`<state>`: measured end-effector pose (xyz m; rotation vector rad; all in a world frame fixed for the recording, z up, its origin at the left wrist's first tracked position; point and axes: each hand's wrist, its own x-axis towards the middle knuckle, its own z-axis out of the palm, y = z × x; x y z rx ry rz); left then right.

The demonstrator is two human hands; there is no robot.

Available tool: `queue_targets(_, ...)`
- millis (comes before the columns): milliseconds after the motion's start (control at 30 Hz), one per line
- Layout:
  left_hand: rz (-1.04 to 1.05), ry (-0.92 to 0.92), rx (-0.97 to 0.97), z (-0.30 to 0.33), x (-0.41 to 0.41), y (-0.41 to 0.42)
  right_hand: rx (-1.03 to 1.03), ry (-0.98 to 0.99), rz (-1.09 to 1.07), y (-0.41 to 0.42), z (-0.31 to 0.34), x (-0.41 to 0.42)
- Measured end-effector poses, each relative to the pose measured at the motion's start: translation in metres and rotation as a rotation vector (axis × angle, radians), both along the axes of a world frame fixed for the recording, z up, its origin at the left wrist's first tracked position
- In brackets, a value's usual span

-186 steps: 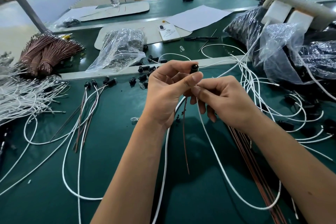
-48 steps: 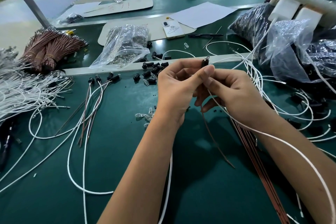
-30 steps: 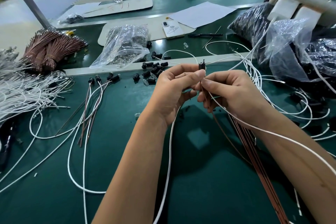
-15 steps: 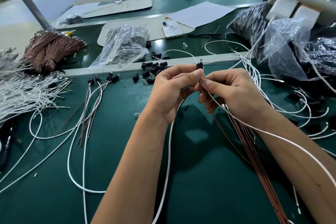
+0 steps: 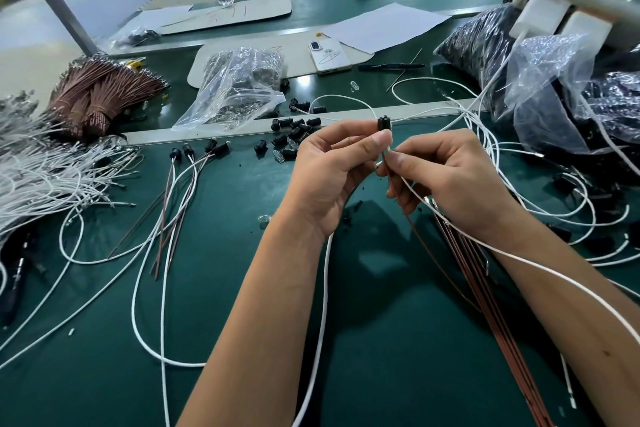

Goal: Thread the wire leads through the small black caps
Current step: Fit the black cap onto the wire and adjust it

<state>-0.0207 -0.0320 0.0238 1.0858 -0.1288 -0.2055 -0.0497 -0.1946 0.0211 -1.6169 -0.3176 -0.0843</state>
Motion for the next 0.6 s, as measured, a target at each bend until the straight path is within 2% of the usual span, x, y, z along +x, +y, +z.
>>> queue_targets(600,0.012,0.005,-0.017,0.0031,-0.0018,-0.0017,0.000,0.005,0.020,-0.0024,-0.0020,0.0018)
